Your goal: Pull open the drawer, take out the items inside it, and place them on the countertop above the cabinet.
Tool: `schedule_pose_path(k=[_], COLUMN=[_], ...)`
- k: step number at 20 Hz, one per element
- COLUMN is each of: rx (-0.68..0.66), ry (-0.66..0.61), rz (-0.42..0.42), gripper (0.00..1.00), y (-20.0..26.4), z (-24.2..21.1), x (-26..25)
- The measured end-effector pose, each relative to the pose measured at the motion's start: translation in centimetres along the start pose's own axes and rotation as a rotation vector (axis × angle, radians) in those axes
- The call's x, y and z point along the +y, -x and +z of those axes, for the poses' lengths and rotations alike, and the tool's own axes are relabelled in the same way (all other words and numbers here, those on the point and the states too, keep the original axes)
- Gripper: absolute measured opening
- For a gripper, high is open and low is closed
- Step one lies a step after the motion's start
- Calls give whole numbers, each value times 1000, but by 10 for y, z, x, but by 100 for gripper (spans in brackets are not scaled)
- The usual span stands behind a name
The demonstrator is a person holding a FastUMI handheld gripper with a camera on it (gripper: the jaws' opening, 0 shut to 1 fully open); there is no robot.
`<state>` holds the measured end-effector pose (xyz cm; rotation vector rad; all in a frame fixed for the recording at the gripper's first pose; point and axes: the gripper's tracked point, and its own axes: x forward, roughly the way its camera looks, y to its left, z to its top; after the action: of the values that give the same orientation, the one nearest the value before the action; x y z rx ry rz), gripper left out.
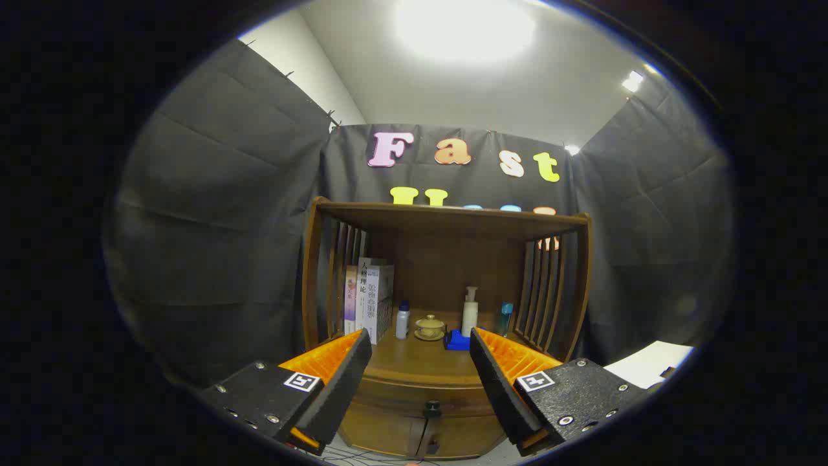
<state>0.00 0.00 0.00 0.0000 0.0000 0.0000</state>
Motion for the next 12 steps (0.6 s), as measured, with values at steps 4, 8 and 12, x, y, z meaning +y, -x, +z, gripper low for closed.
schedule_pose_path(k=[4, 8, 12], rx=[39, 57, 60], ry=[-64, -56, -72], rz=[13, -23, -43], gripper=[95, 95, 95], y=[-8, -14, -23], z=[-12, -25, -28], x=[-6, -14, -27])
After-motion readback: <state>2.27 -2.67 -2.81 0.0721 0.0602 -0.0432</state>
